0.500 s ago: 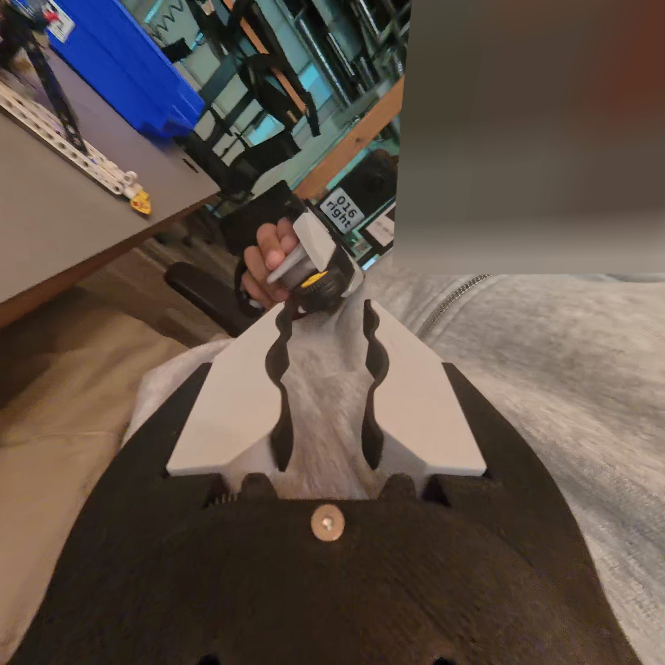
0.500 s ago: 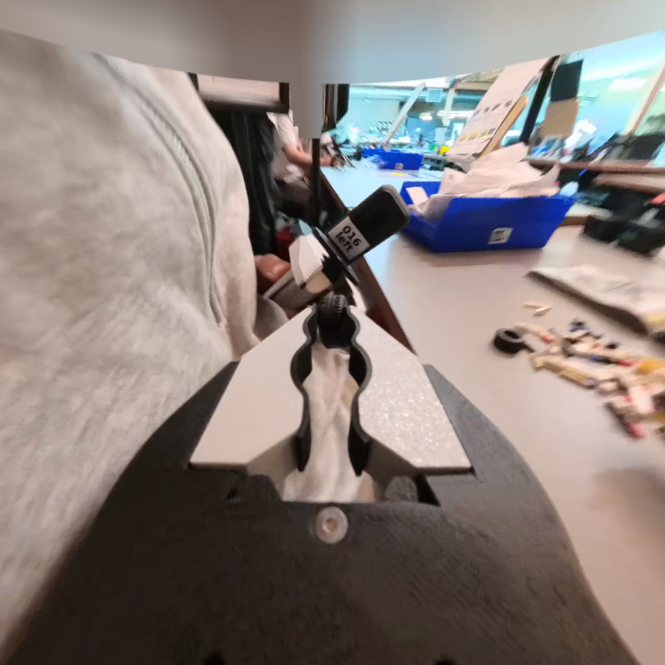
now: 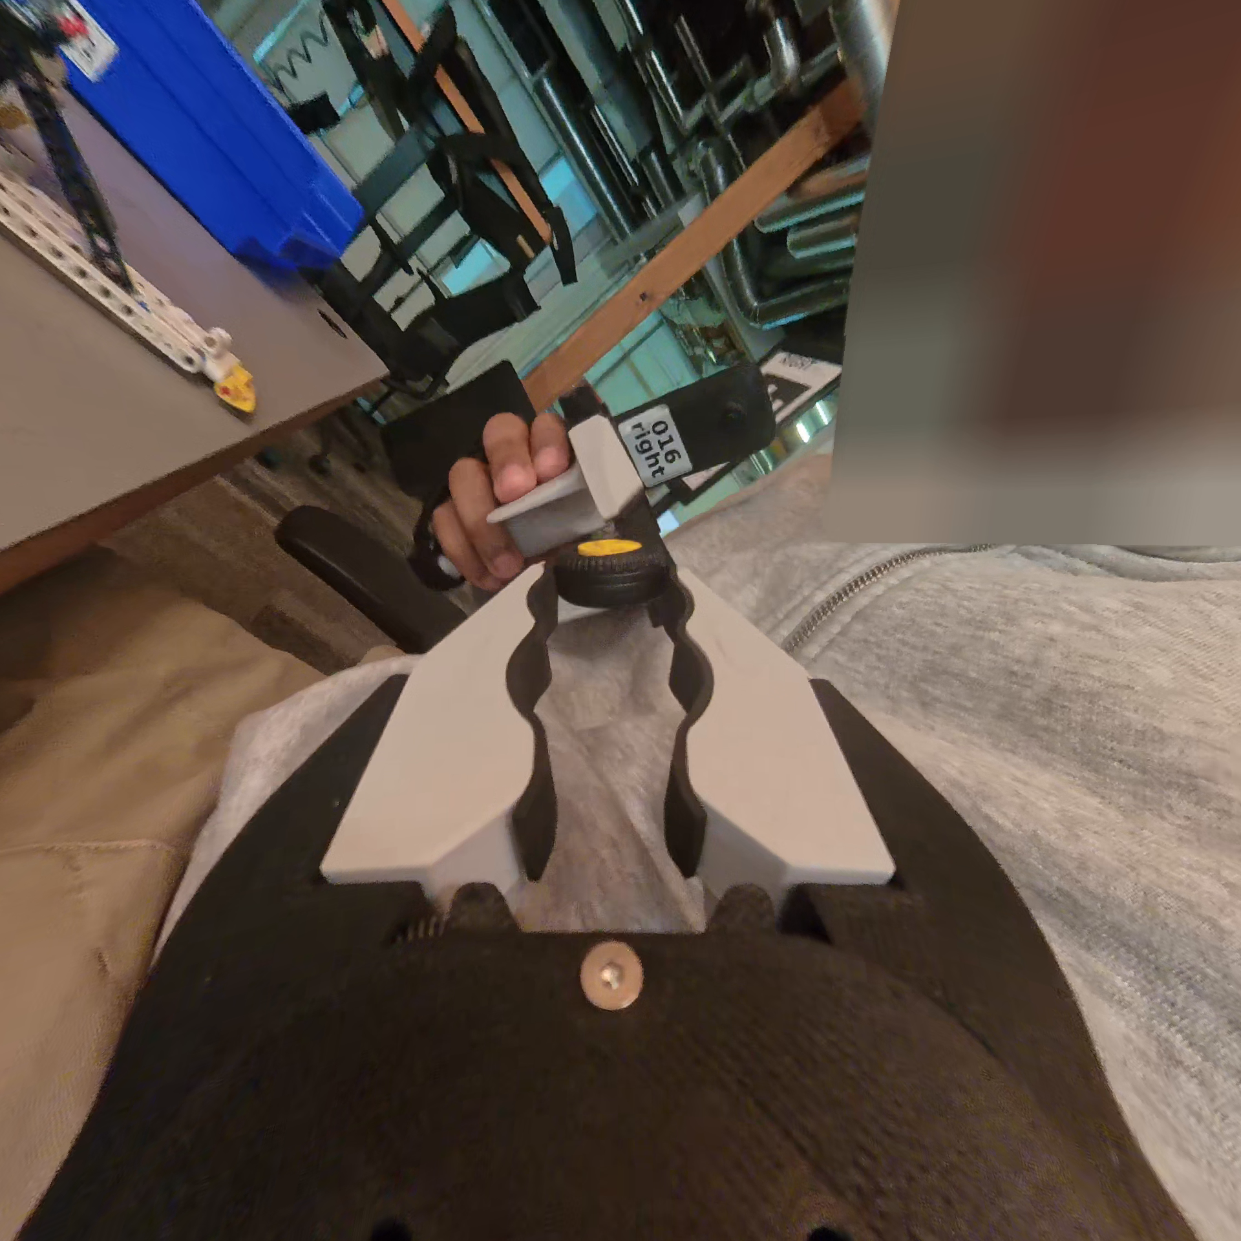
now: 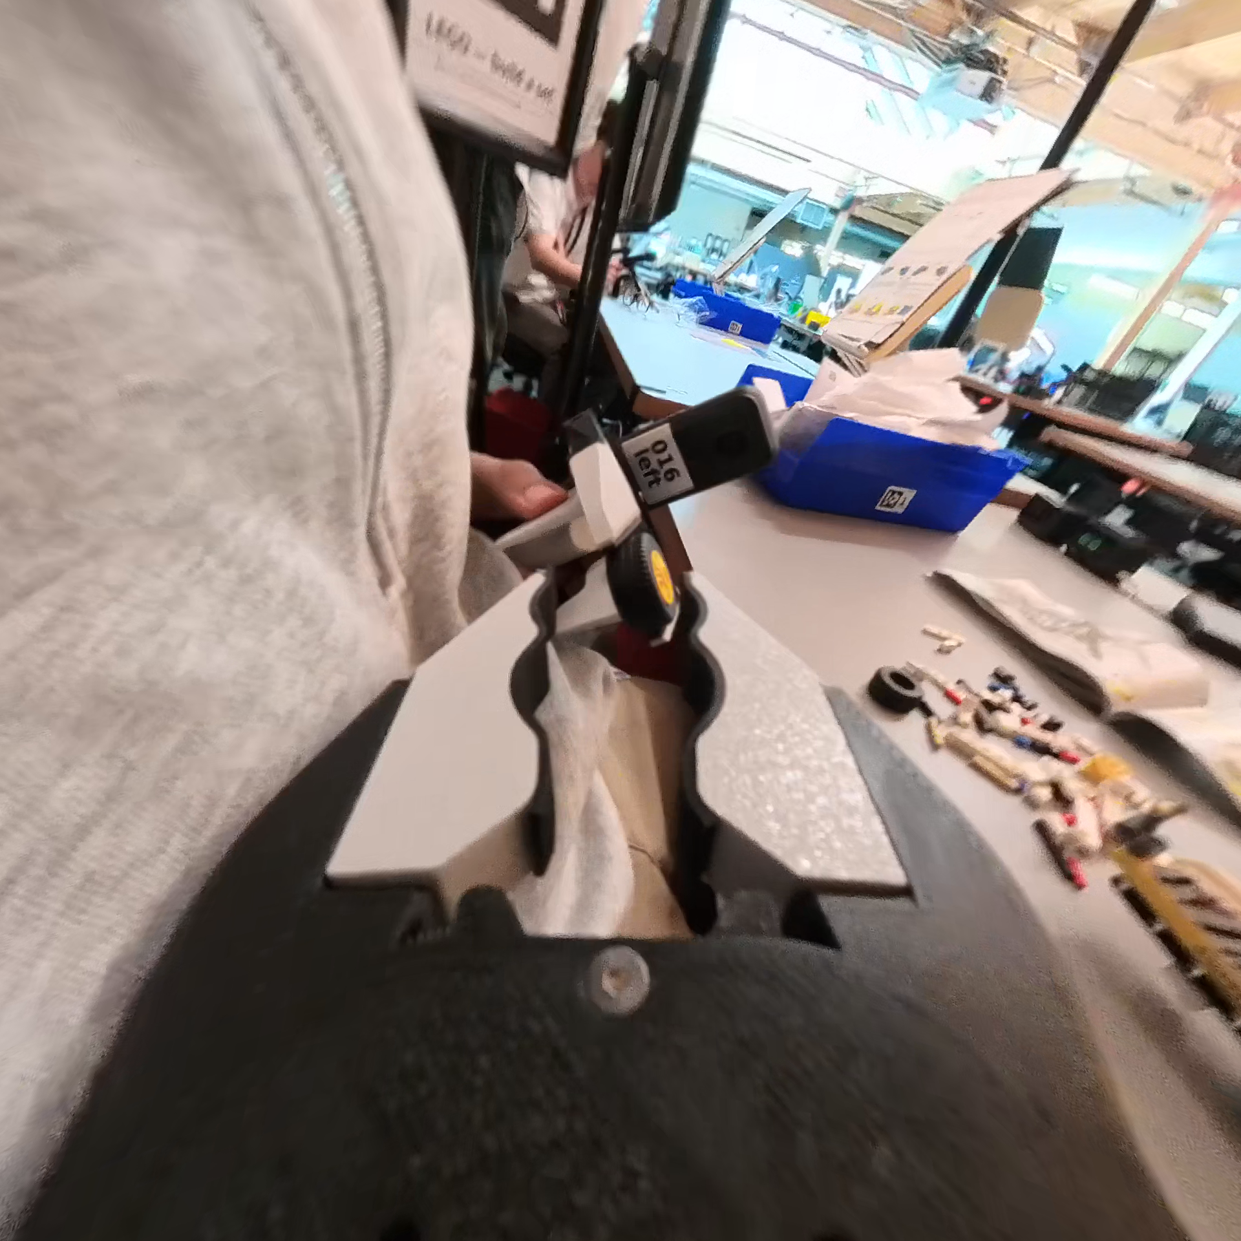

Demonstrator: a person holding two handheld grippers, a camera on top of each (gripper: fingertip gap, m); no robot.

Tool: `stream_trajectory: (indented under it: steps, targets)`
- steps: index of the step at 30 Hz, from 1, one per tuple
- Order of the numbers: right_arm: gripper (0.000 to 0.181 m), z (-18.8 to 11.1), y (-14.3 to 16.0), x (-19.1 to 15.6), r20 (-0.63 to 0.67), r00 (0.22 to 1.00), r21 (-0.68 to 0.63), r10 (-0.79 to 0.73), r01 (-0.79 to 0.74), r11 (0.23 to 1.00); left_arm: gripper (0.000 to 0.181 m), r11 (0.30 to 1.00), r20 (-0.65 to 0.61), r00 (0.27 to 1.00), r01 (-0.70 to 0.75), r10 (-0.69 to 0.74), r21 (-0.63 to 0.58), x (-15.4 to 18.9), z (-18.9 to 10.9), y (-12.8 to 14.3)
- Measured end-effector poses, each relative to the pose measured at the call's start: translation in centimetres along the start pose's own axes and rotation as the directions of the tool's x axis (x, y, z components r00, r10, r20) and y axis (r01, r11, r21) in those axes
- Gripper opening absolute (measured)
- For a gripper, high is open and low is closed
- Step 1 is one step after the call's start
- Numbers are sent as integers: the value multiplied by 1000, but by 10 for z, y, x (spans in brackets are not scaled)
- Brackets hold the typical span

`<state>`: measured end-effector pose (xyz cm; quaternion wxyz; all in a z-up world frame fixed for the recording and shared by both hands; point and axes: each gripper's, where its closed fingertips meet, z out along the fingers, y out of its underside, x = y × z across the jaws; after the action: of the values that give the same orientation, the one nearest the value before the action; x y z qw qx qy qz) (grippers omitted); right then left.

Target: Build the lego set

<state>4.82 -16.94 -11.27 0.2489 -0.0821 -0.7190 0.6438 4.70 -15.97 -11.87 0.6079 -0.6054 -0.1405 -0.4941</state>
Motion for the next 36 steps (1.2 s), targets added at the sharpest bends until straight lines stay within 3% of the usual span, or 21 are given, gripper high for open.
stream_trajectory:
  steps: [2, 4, 7, 14, 18, 25, 28, 32, 36]
  targets:
    - [44, -6, -4, 10, -1, 990, 59, 144, -143, 988, 29, 1000, 27, 999, -19, 18, 24, -4, -4, -5]
    - [42, -13, -9, 22, 12, 959, 119, 282, -282, 952, 28, 998, 52, 997, -53, 52, 21, -6, -5, -6]
    - [40, -12, 1, 33, 22, 905, 107, 424, -424, 899, 28, 992, 103, 987, -125, 126, -21, -10, -2, -2]
    - [29, -3, 11, 26, 131, 800, 68, 586, -597, 799, 29, 950, 203, 929, -298, 311, -91, -14, 2, -2]
    - [35, -2, 18, 25, 152, 743, 36, 652, -663, 748, 29, 918, 239, 886, -387, 397, -88, -13, 0, -5]
    - [37, 2, 14, 24, 313, 467, 40, 827, -877, 479, 28, 733, 307, 665, -626, 681, -267, -15, 1, 0]
    - [27, -1, 12, 25, 371, 386, 36, 845, -915, 403, 29, 653, 302, 578, -679, 758, -336, -16, 2, 3]
    - [12, -2, 13, 23, 399, 311, 6, 863, -941, 337, 29, 621, 287, 550, -702, 784, -349, -14, 4, 6]
    - [10, -3, 17, 21, 394, 279, -22, 876, -950, 312, 29, 585, 275, 517, -720, 811, -374, -14, 5, 8]
